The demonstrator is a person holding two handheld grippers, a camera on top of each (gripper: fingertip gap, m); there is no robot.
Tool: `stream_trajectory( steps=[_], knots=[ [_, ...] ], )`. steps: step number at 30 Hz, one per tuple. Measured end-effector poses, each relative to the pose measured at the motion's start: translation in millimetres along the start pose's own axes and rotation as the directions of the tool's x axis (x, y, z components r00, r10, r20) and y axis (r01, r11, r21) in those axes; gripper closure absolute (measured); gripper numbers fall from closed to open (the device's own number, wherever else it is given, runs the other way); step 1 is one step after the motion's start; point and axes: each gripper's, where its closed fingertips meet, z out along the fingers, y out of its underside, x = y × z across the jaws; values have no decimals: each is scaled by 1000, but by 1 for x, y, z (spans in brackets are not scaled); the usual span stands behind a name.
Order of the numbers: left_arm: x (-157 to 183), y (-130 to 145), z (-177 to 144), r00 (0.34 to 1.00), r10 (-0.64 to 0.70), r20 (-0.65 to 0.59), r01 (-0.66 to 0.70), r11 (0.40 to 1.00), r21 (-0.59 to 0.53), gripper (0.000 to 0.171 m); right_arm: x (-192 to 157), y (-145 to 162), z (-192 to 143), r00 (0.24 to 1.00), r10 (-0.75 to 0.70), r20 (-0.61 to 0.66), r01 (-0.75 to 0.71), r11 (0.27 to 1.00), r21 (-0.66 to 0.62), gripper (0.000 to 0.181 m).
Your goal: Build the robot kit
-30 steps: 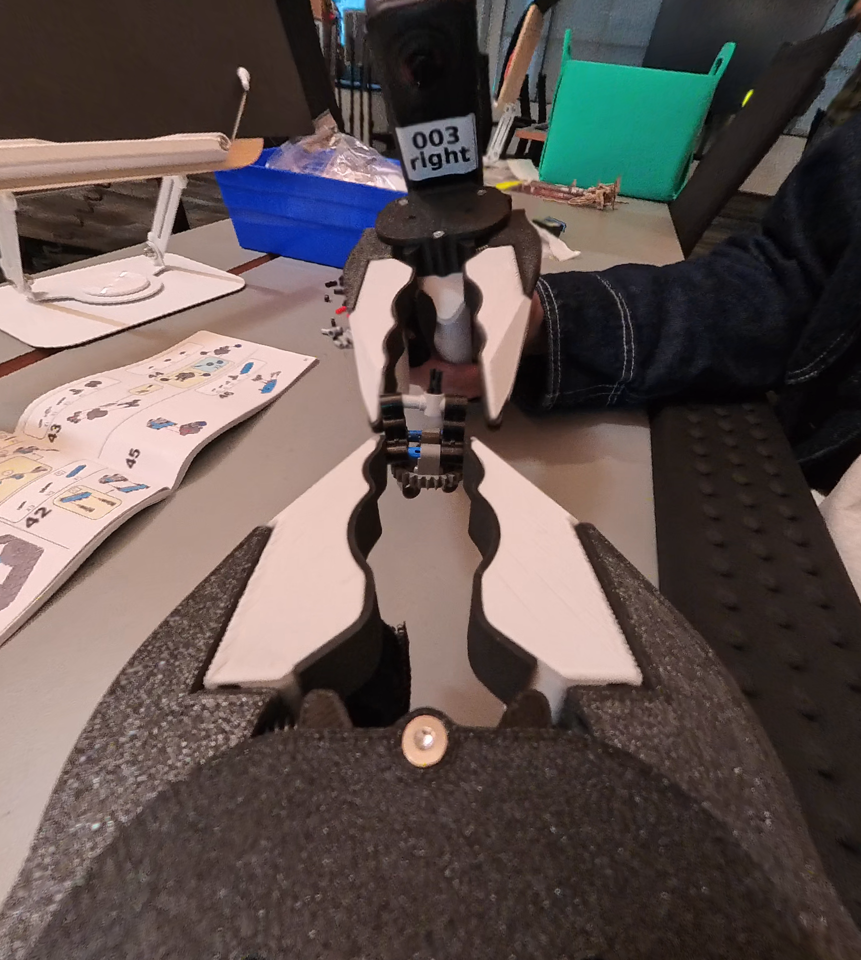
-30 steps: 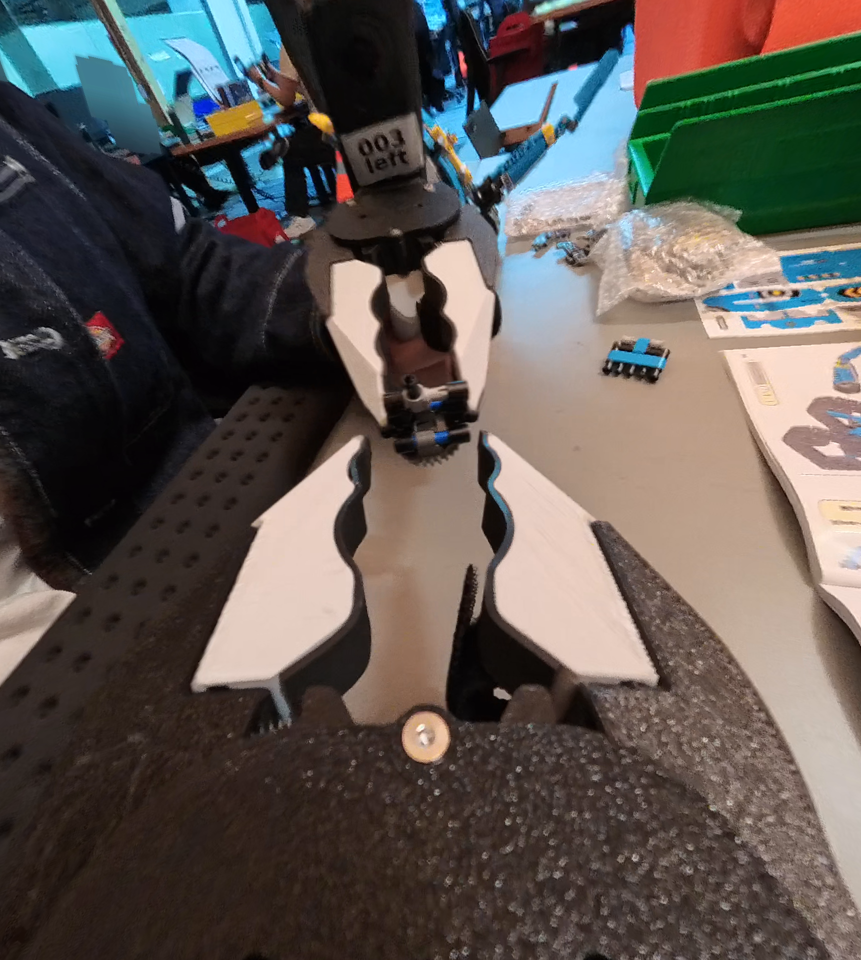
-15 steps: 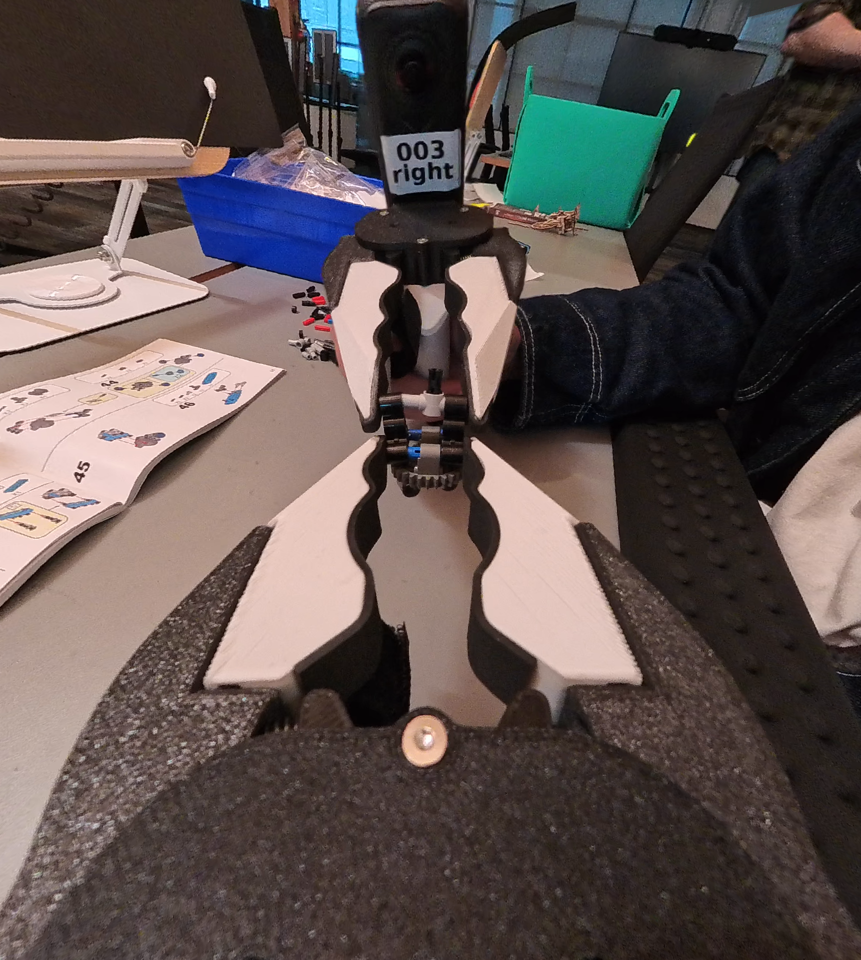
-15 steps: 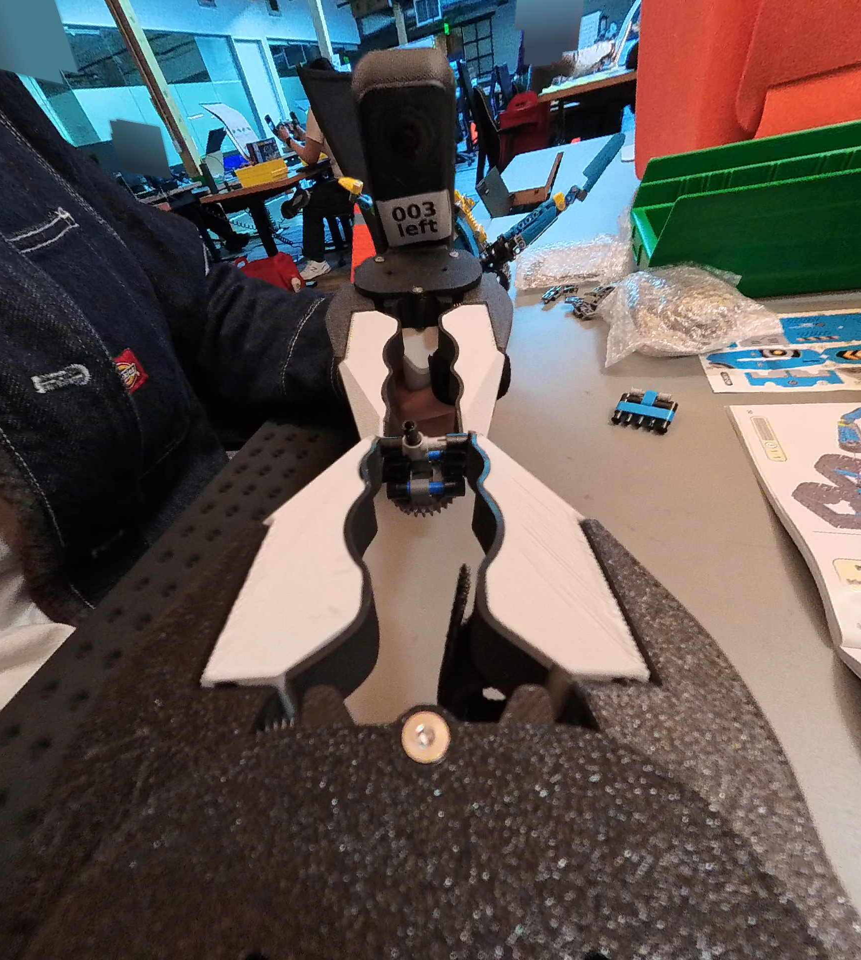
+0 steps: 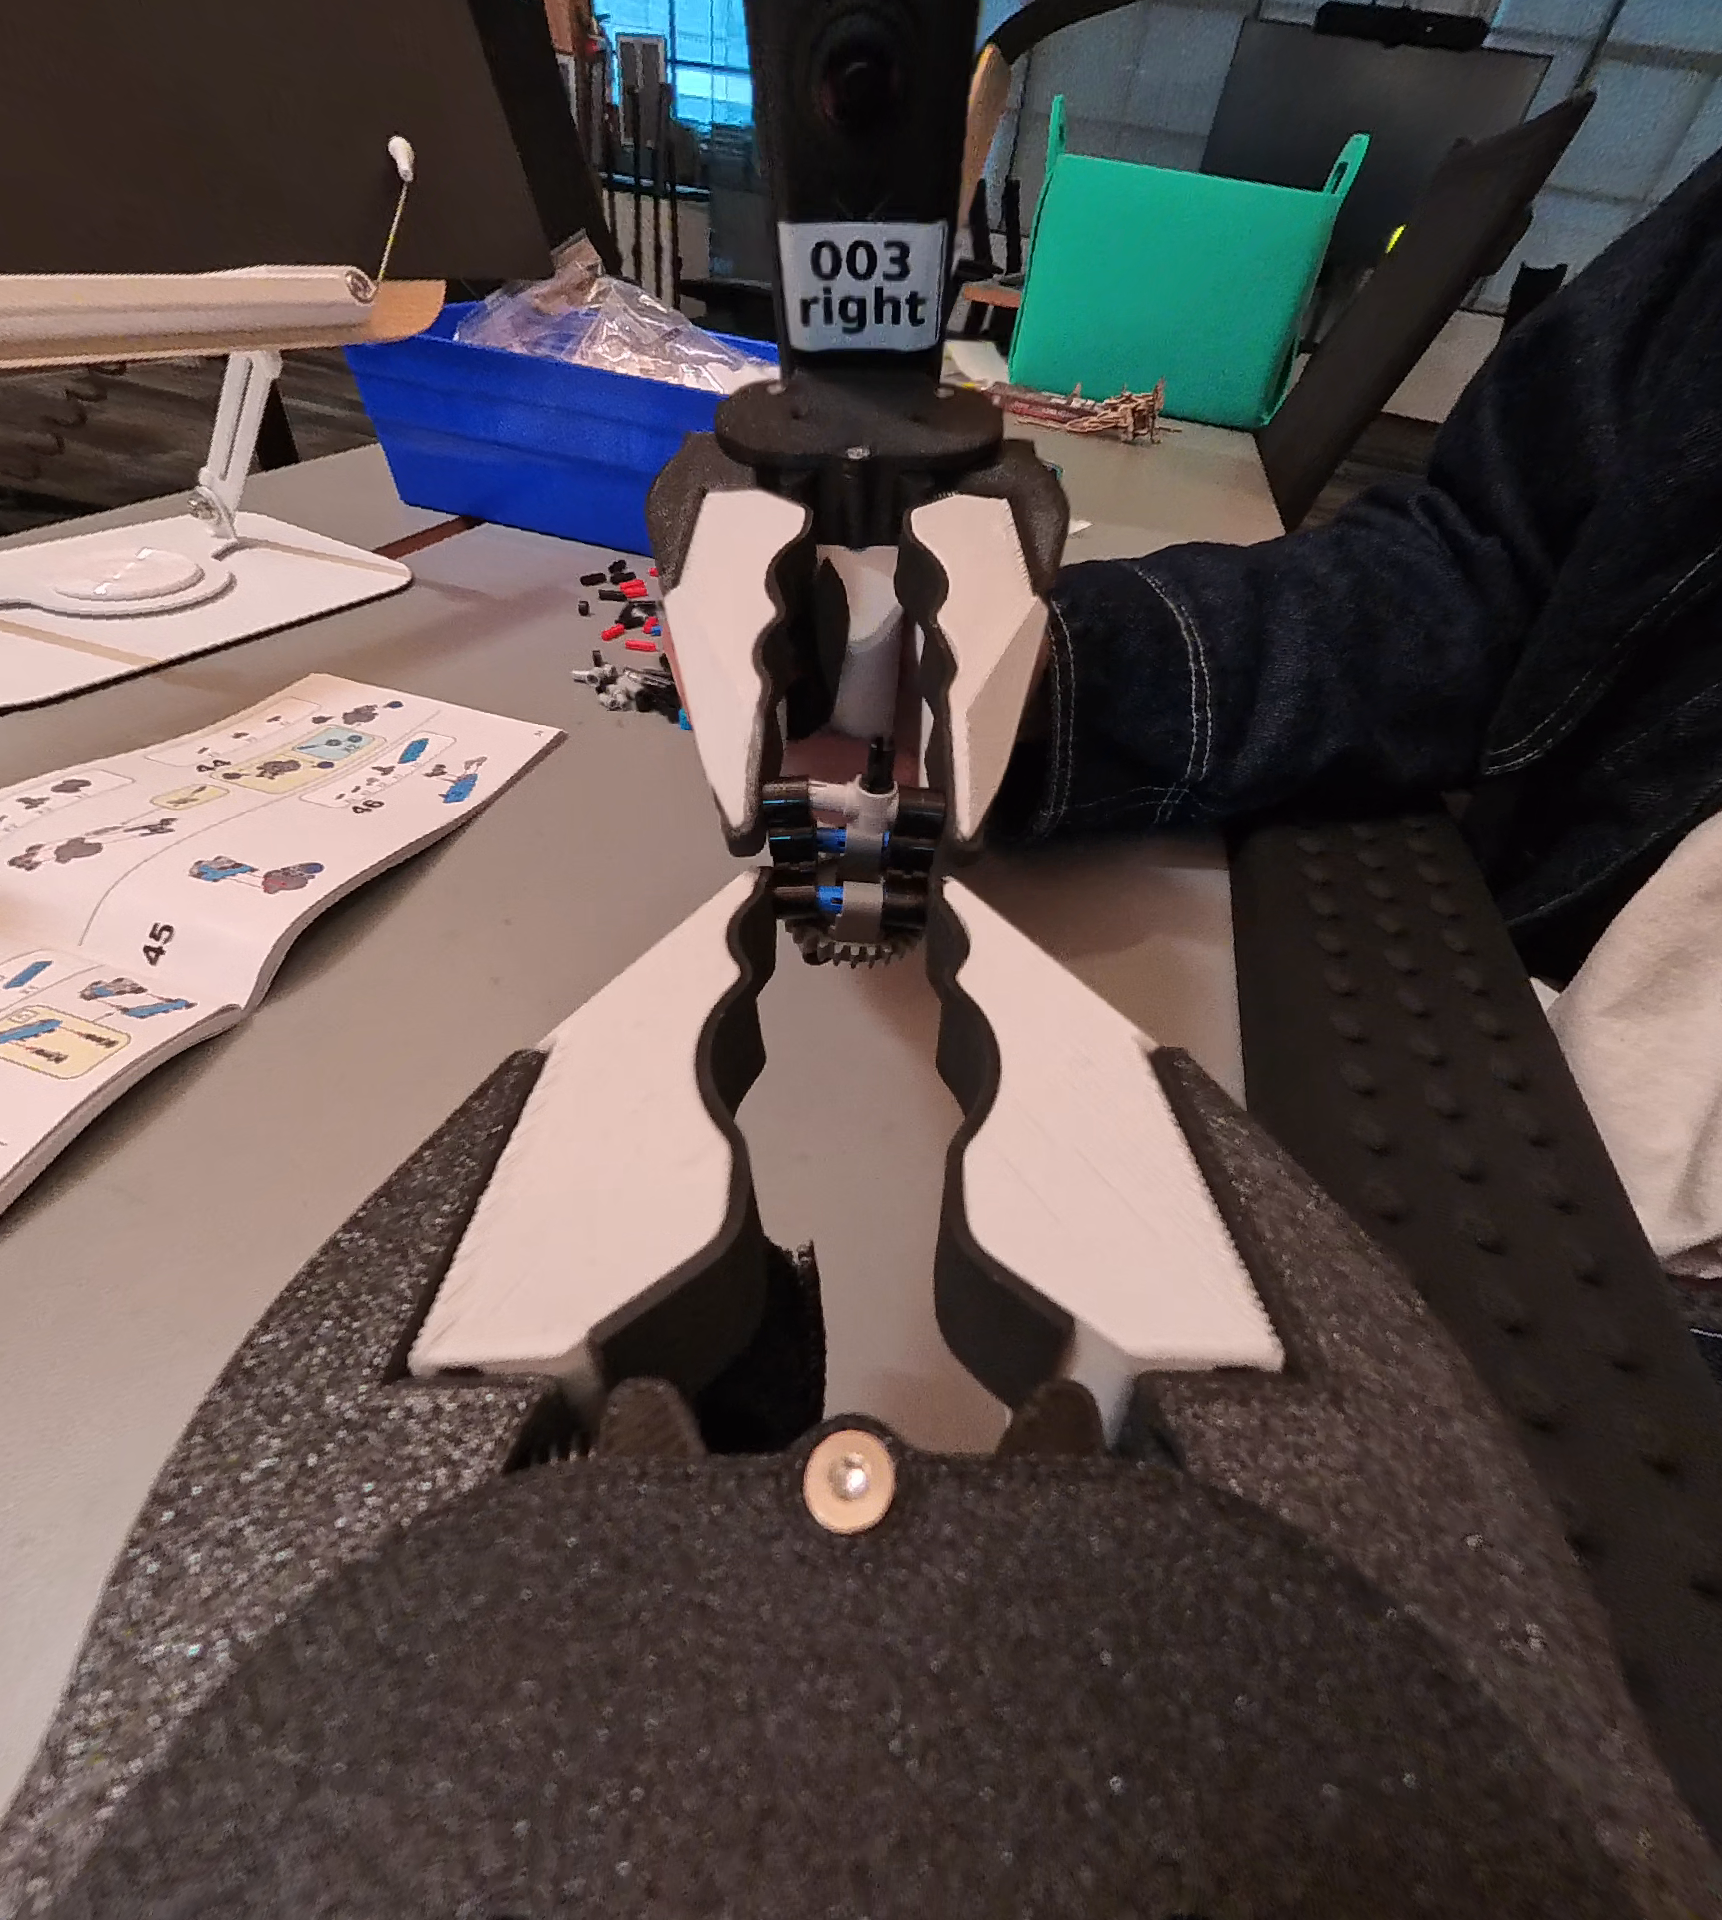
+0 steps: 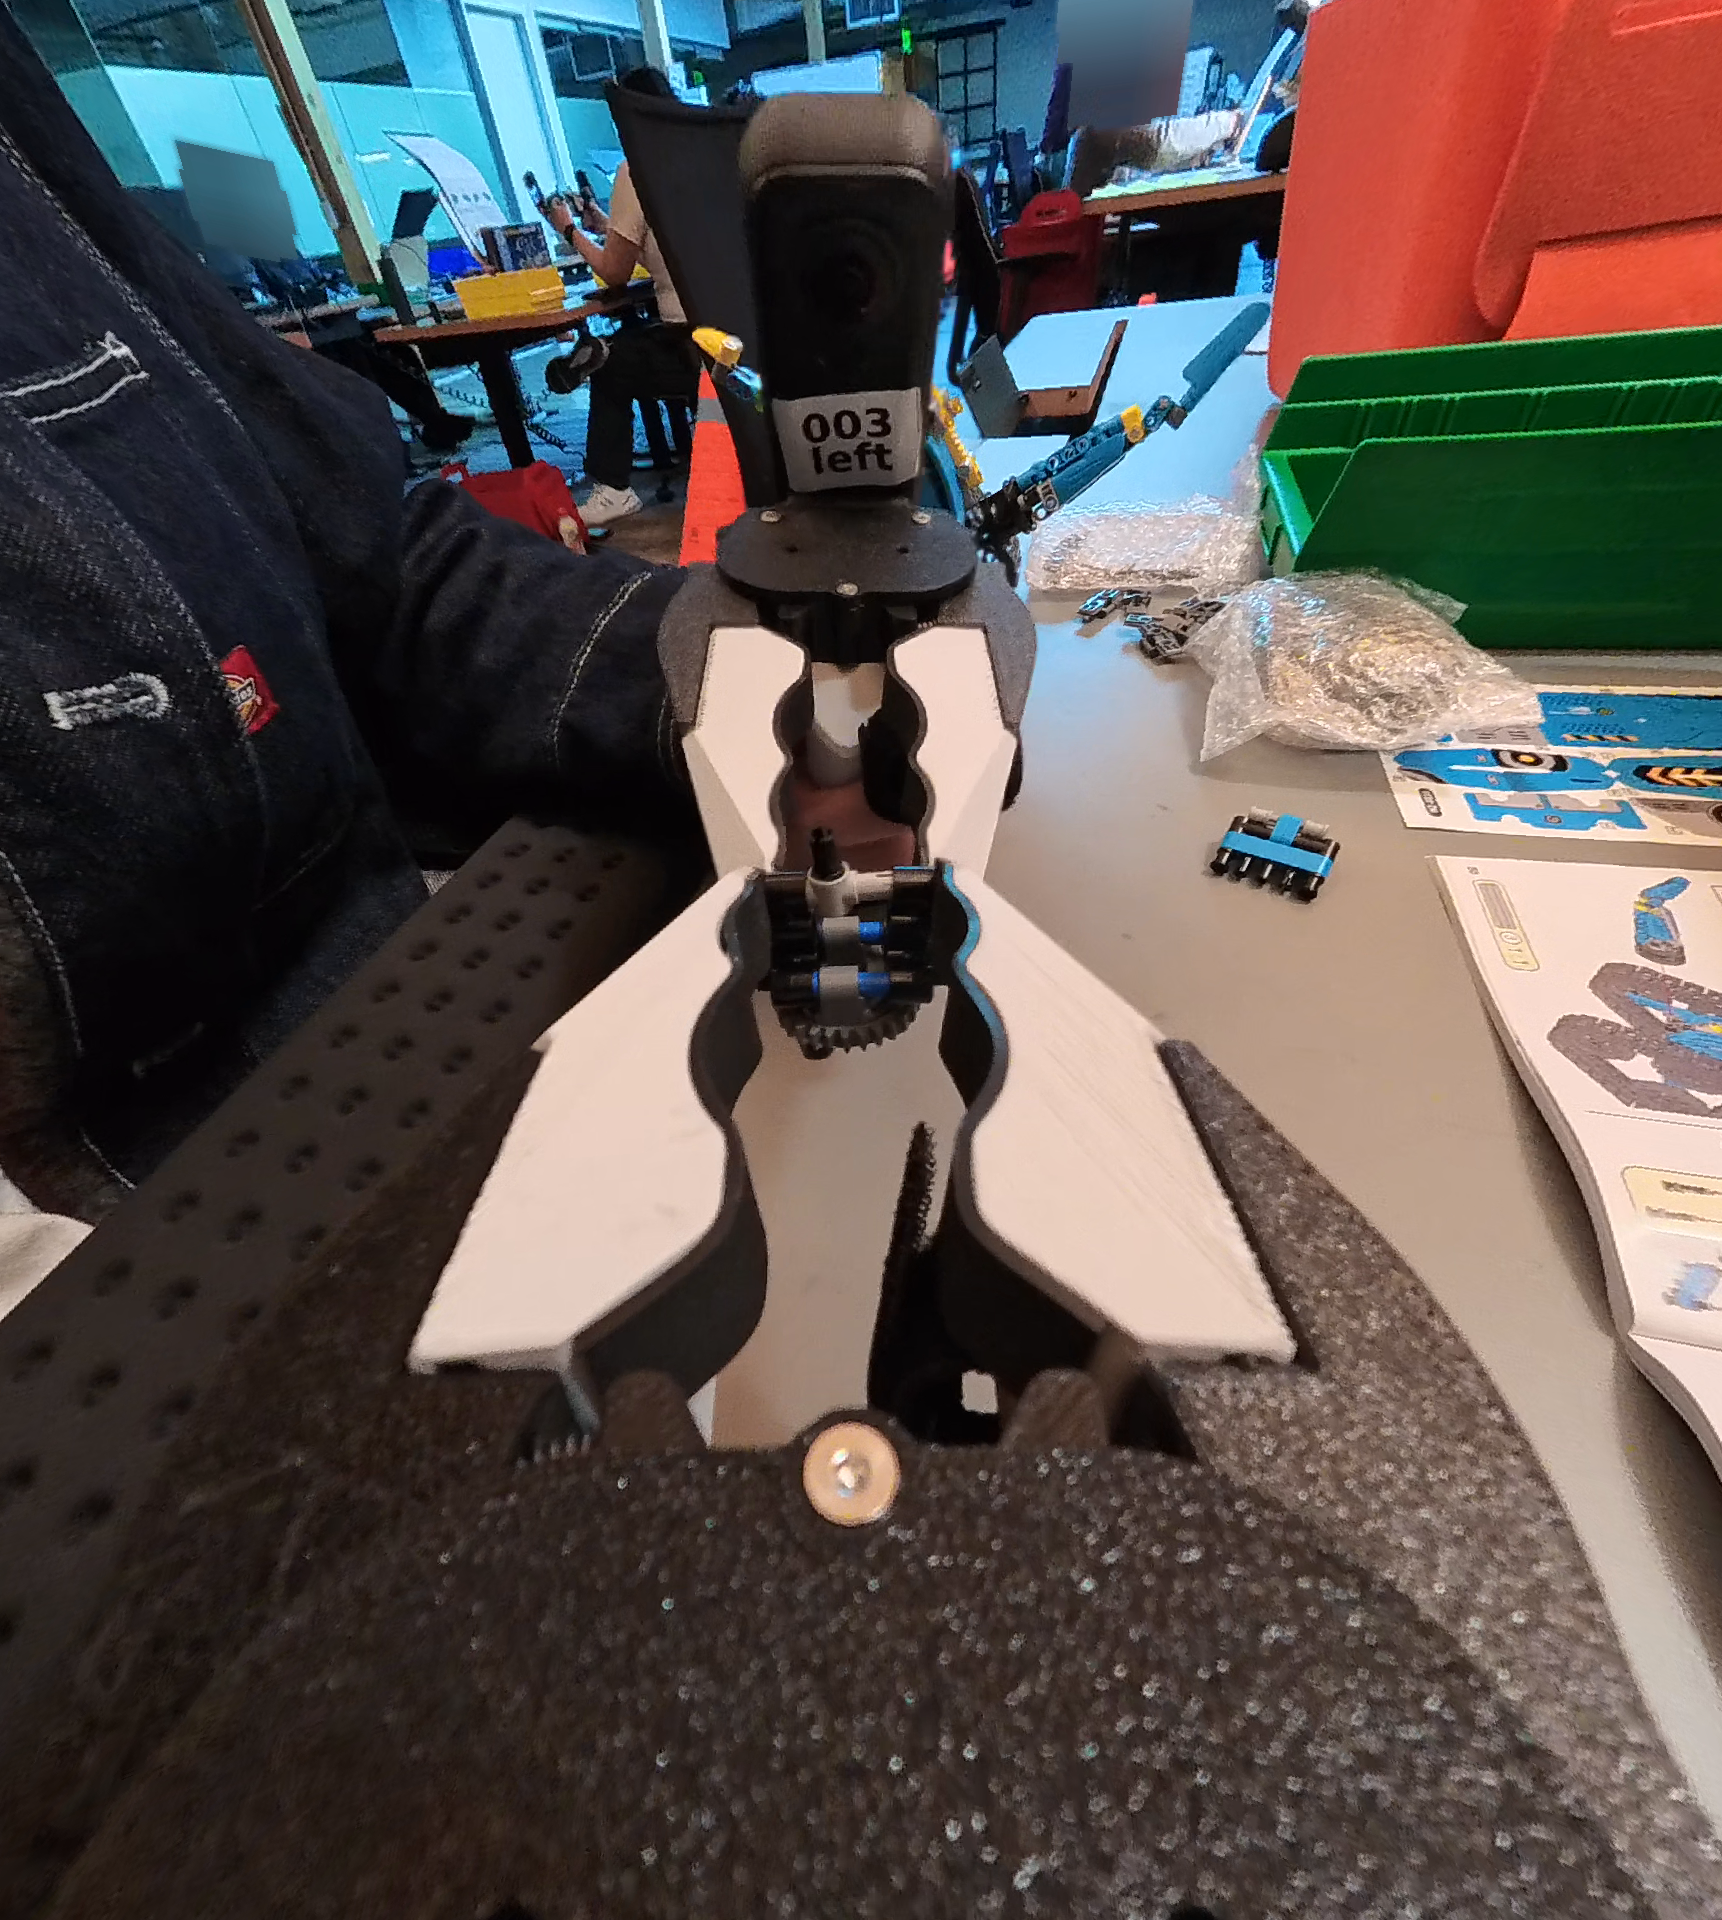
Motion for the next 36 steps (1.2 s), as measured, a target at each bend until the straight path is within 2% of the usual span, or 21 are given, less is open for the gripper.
stream_trajectory(
  steps=[1, 8, 10, 11, 12, 14, 18, 26, 30, 36],
  knots=[
    [-1, 1, 0, 1000, -1, 6, 1, 1000, -10, 147, -1, 1, 0, 1000, 8, 11, -8, 1000, -2, 158],
    [-5, 1, -1, 999, 11, 36, -10, 1000, -15, 147, 4, 1, 1, 1000, 22, -7, -22, 1000, 21, 157],
    [-7, -1, -3, 999, 3, 36, -3, 1000, -7, 147, 6, -2, 1, 998, 69, -6, -69, 996, 47, 156],
    [-9, -3, -4, 999, -2, 44, 2, 1000, 6, 147, 7, -2, -1, 997, 80, -8, -79, 995, 54, 153],
    [-12, -6, -7, 998, -5, 59, 4, 1000, 25, 147, 8, -3, -3, 997, 81, -8, -80, 995, 57, 140],
    [-12, -14, -13, 999, -29, 43, 26, 997, 69, 147, 13, 0, -8, 996, 85, -27, -84, 996, 41, 137],
    [-8, -15, -12, 999, -25, 26, 23, 997, 75, 147, 10, 2, -6, 999, 15, -43, -15, 1000, 8, 155],
    [-8, -13, -10, 999, -27, 23, 25, 997, 68, 147, 10, -1, -6, 999, 34, -36, -34, 999, 25, 156],
    [-9, -7, -8, 999, -5, 40, 4, 999, 35, 148, 9, 7, -6, 997, 73, -4, -73, 997, -22, 158],
    [-10, -4, -8, 998, 13, 61, -13, 1000, 9, 148, 10, 11, -5, 997, 74, -7, -74, 997, -15, 159]
  ],
)
